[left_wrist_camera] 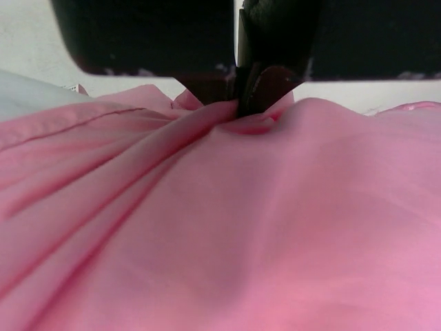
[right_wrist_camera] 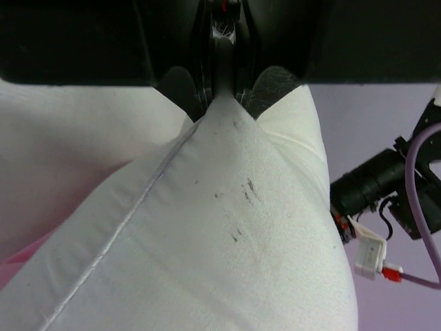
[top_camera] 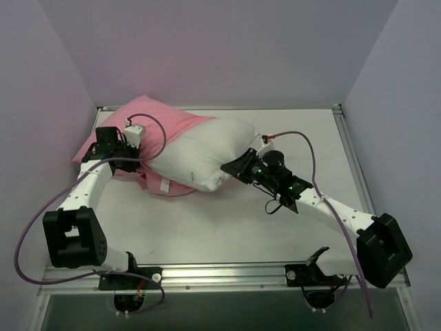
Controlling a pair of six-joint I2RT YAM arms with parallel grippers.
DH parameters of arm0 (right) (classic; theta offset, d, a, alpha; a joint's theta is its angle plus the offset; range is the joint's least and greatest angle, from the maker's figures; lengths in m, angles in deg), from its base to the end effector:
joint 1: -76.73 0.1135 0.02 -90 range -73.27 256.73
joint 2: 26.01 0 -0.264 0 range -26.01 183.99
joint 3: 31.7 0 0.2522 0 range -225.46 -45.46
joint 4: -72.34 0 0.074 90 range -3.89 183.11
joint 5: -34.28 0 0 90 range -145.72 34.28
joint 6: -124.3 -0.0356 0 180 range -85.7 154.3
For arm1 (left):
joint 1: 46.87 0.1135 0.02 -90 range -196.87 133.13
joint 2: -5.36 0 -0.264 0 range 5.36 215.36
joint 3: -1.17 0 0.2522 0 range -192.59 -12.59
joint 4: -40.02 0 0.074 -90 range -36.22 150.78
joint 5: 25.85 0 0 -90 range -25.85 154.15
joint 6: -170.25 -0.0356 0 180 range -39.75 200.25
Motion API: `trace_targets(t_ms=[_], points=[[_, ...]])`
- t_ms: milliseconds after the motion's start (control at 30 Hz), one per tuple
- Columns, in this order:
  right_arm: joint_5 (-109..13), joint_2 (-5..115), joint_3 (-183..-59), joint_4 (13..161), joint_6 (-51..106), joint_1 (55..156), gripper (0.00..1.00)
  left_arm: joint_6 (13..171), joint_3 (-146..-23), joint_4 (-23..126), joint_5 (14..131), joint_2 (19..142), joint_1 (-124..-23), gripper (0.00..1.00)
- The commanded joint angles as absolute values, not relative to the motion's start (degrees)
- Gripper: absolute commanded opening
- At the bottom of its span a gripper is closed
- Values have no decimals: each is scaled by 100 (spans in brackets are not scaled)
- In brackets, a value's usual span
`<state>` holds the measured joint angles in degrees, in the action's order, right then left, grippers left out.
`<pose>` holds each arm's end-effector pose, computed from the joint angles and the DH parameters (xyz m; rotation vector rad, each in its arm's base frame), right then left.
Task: Remove the pillowcase from the pillow
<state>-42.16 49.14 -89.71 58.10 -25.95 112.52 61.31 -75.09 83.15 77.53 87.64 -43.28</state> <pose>0.2399 0.1833 0.2889 0.1851 1.8280 1.4354 0.3063 0.0110 0.2665 0.4241 2.3625 -0.1014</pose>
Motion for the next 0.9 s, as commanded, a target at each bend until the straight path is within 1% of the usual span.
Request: trace_targets(t_ms=[0,100,133,200,333,367,433,500,533,567,600,633,667,733,767,800,867], points=[[-4420,4009,-8652,5893,-2608,11048,0,5731,-7763,7594,6854,9140,-3870,2],[-4499,3438,-8125,6403,-2450,10978,0,5819,-8088,7558,6897,9500,-3633,2],[-4491,3324,-7801,6431,-2467,10917,0,5836,-8167,7601,6985,9562,-3572,2],[-4482,3147,-7536,6457,-2520,10916,0,5819,-8247,7838,7292,9554,-3501,2],[-4377,3234,-7298,6528,-2292,10987,0,5600,-7633,7883,8704,9045,-3536,2],[-4290,3322,-7149,6301,-2213,10995,0,5504,-7370,7848,8778,8853,-3588,2],[-4140,3497,-7078,6316,-2073,11004,0,5485,-7167,7769,8753,8737,-3615,3],[-3964,3840,-6972,6387,-1836,11004,0,5398,-7017,7742,8656,8745,-3615,6],[-3955,3945,-6928,6404,-1783,11022,0,5319,-7025,7795,8647,8789,-3615,11],[-3946,4129,-6858,6413,-1712,11039,0,5040,-7051,8126,8830,8876,-3615,33],[-3946,4227,-6840,6422,-1581,11039,0,4845,-7217,8408,9058,8886,-3615,45],[-3946,4297,-6849,6439,-1510,11048,0,4635,-7323,9028,9330,8868,-3615,55],[-3963,4420,-6858,6448,-1422,11109,0,4198,-7454,9339,9924,8738,-3615,67],[-4007,4613,-6936,6510,-1168,11189,0,3834,-7928,10215,10534,8526,-3615,74],[-4051,4693,-6972,6597,-1080,11250,0,3598,-8130,10447,11111,8299,-3624,78],[-4051,4807,-7050,6641,-905,11346,0,3535,-8533,10650,11352,8184,-3650,80],[-4095,5158,-7130,6782,-728,11487,0,3770,-8878,10766,11625,7955,-3816,83]])
